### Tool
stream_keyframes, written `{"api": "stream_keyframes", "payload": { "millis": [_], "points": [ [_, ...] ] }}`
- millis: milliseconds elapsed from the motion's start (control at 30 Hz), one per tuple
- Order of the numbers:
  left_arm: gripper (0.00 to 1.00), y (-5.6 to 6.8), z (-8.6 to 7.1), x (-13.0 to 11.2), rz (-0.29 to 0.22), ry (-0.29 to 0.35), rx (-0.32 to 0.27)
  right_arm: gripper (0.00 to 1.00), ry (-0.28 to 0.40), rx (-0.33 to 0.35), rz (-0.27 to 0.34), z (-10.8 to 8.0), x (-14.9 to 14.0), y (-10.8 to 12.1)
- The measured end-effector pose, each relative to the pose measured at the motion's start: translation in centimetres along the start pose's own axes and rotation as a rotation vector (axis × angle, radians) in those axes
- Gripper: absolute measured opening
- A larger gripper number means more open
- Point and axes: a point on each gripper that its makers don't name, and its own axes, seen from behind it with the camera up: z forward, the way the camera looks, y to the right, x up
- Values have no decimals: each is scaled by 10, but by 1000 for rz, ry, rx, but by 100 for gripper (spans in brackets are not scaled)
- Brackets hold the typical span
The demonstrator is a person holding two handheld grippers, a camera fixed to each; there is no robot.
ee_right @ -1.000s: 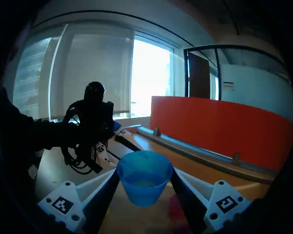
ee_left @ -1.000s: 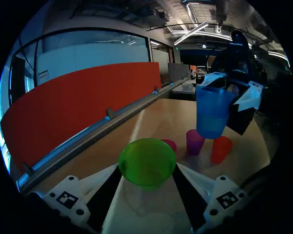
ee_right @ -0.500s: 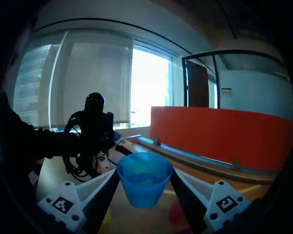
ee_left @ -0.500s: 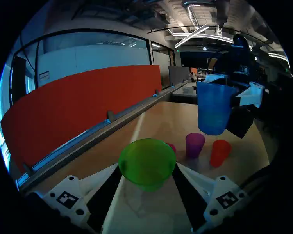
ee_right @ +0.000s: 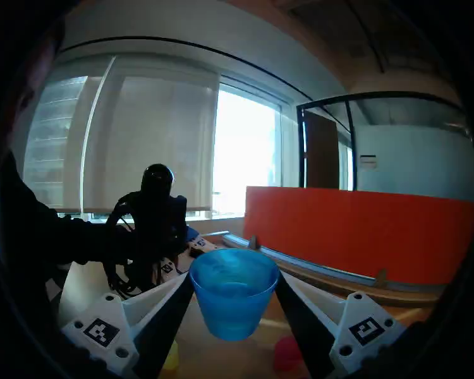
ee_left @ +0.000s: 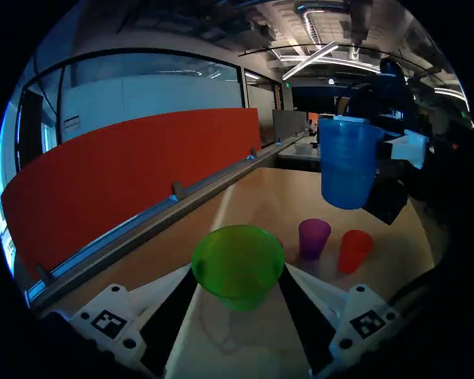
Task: Pour water
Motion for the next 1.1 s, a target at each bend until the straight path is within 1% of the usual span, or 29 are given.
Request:
{"api": "stream_keyframes", "payload": {
  "millis": [200,400,600,900,1100],
  "points": [
    [86,0,-1,0,-1,6,0,91,1,6,-10,0,-1,-3],
    [86,-2,-4,3,-16,32,3,90,-6,-1,-12,-1,-2,-1],
    [86,-3,-9,11,-35,77,7,91,-6,-6,-7,-2,-1,2],
    [86,-4,-21,32,-67,167,14,90,-12,-9,-9,-2,-3,2],
    [86,-4,-26,39,-72,196,17,90,-16,-10,-12,-2,-4,2]
  ]
}}
